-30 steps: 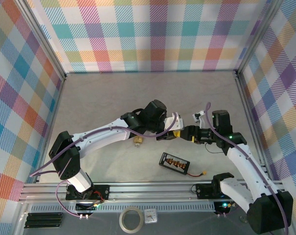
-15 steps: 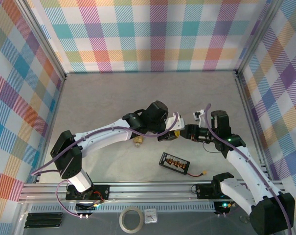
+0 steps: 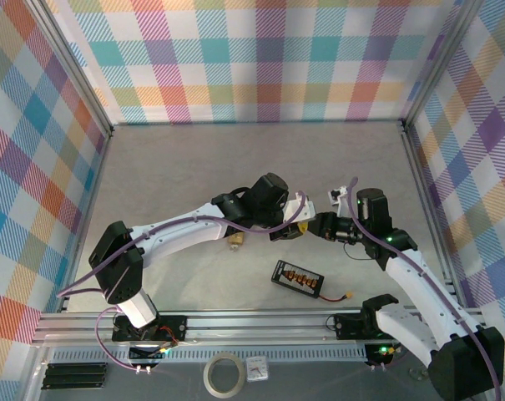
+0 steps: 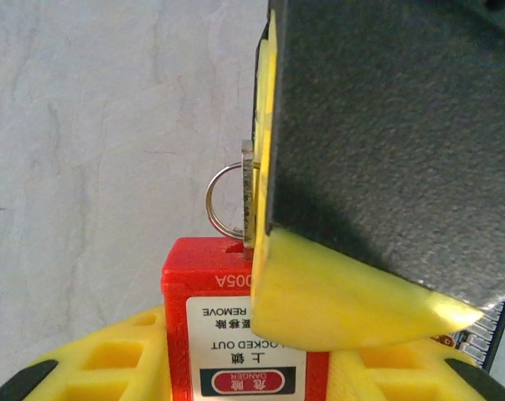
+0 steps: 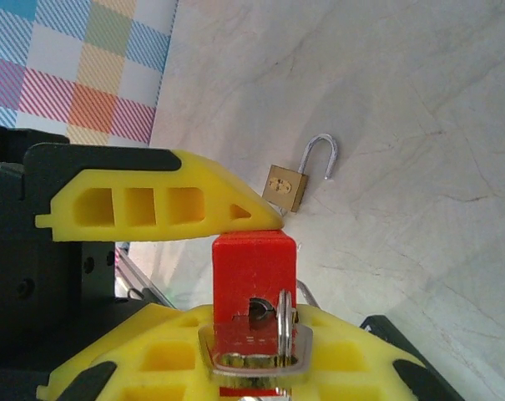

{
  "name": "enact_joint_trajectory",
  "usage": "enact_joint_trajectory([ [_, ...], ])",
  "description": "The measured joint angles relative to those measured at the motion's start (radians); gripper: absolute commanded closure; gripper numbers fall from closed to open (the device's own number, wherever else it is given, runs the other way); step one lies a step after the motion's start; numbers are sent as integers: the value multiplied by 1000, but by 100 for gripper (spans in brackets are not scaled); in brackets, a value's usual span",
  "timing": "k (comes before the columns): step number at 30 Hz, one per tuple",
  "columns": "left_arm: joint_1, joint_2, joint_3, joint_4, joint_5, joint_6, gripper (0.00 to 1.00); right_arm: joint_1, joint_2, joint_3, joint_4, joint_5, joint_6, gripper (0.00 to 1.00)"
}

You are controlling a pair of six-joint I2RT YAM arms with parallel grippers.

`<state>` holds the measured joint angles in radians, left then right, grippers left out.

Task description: Unlock with the key

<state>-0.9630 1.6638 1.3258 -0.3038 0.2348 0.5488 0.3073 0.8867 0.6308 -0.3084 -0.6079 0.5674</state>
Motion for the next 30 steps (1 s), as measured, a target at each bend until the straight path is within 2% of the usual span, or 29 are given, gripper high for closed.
enact_joint_trajectory([
  [3,-3,0,-7,19,-3,-11,90,1,0,16,-28,21,-23,97],
  [5,-4,0,-8,27,-5,-17,65,1,2,31,-50,33,-40,99],
  [9,-4,0,-12,58,-21,-46,42,5,29,74,-87,63,-88,100],
  [10,-5,-3,-16,72,-29,-54,23,7,40,85,-98,76,-105,100],
  [11,-5,-12,-29,93,-34,-69,10,8,53,93,-108,90,-123,100],
  [12,-5,-25,-44,111,-42,-85,6,8,63,99,-120,104,-139,100],
  [14,-1,-75,-92,136,-59,-120,0,8,92,113,-143,138,-177,100],
  [18,25,-224,-188,166,-108,-206,0,31,153,152,-174,229,-254,100],
  [21,60,-375,-252,175,-176,-291,0,99,205,196,-180,344,-330,100],
  [26,89,-590,-276,113,-340,-443,0,279,308,243,-135,627,-484,100],
  [30,90,-686,-276,-2,-446,-532,0,402,382,221,-25,874,-607,100],
])
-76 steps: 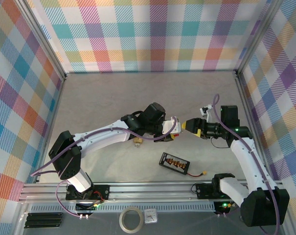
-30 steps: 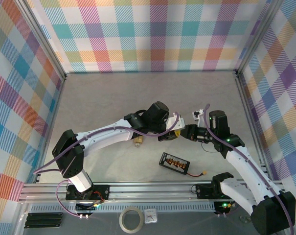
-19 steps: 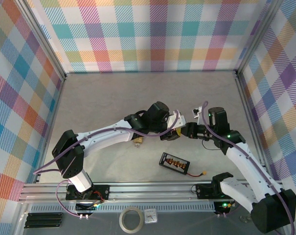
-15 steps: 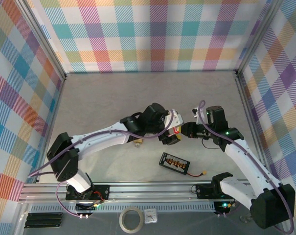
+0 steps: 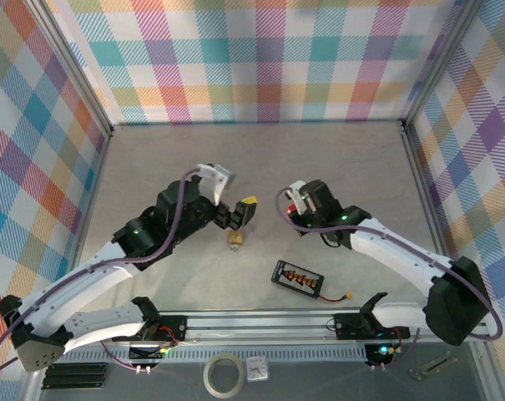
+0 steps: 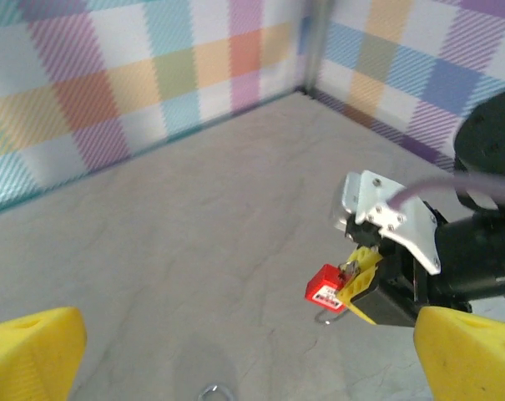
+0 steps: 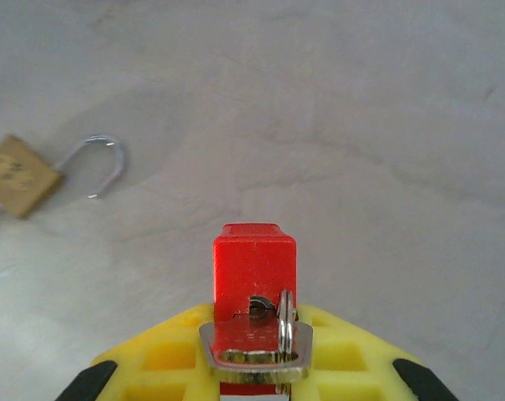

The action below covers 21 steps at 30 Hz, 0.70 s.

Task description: Unlock with the key

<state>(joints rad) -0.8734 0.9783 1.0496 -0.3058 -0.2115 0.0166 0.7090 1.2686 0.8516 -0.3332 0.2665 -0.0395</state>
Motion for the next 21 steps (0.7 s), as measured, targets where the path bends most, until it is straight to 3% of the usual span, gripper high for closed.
enact_joint_trajectory([
  [5,0,-77,-19,-108,-90,-63,0,129,116,-74,290,248,-203,100],
  [10,0,-92,-26,-159,-143,-82,0,197,350,-73,550,375,-390,100],
  [17,0,-93,-26,-188,-180,-83,0,281,443,-111,702,463,-547,100],
  [21,0,-93,-26,-191,-188,-79,0,351,427,-146,679,500,-558,86],
])
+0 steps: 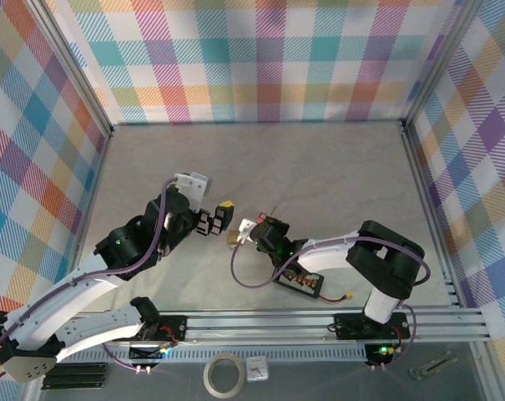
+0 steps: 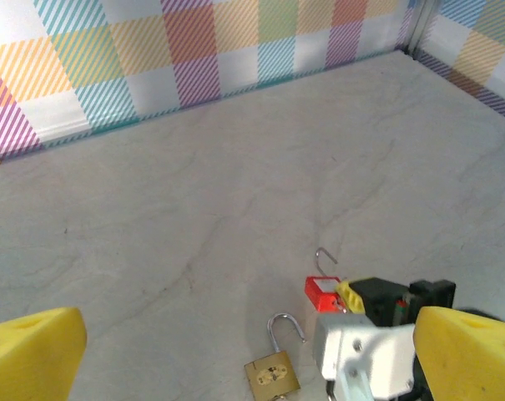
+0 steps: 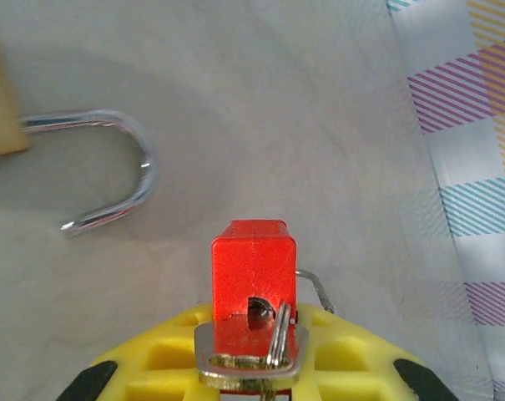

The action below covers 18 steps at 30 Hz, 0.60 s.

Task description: Unlock with the key

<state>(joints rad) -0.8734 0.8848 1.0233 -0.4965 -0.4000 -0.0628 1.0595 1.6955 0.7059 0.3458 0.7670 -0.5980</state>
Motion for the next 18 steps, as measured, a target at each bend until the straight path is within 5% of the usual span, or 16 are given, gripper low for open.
enact_joint_trajectory([
  [8,2,13,0,2,-3,3,0,56,-150,-50,-275,-25,163,39],
  [13,2,32,0,2,-2,3,0,55,-230,-50,-412,-72,263,31],
  [18,2,32,0,1,-2,3,0,56,-385,-48,-534,-107,382,10],
])
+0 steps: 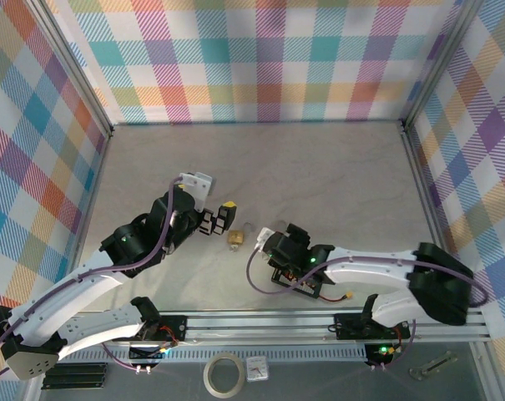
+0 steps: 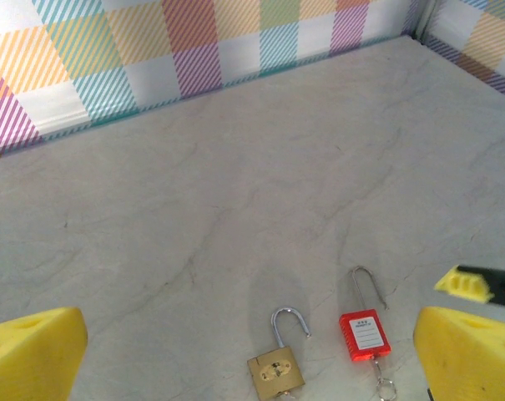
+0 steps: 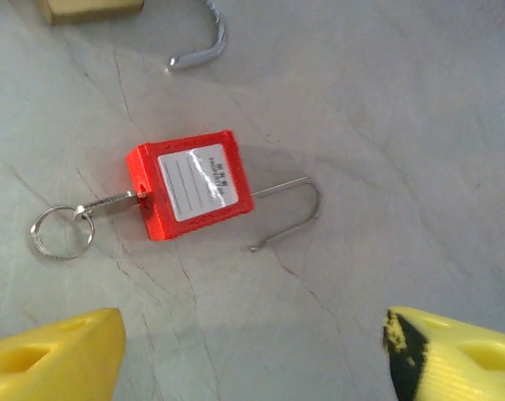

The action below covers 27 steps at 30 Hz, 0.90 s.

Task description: Unlock with the key

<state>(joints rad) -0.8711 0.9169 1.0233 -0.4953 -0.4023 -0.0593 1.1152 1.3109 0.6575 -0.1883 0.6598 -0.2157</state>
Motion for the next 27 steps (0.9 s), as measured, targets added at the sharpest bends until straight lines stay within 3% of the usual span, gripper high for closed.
enact_joint_trajectory([
  [4,3,-2,0,-2,7,0,0,-35,-226,42,-107,-57,149,7],
  [8,3,-10,0,-4,24,0,0,-208,-329,168,-227,-194,330,6],
  [12,3,-25,0,-5,31,0,0,-308,-258,303,-370,-317,494,6],
  [20,3,-49,-1,-49,24,-3,0,-317,-56,343,-475,-487,708,1],
  [24,10,-75,-26,-56,-6,-36,0,-393,-98,275,-454,-520,735,1],
  [27,47,-83,-79,-49,-40,-95,0,-529,-182,229,-459,-497,728,1],
])
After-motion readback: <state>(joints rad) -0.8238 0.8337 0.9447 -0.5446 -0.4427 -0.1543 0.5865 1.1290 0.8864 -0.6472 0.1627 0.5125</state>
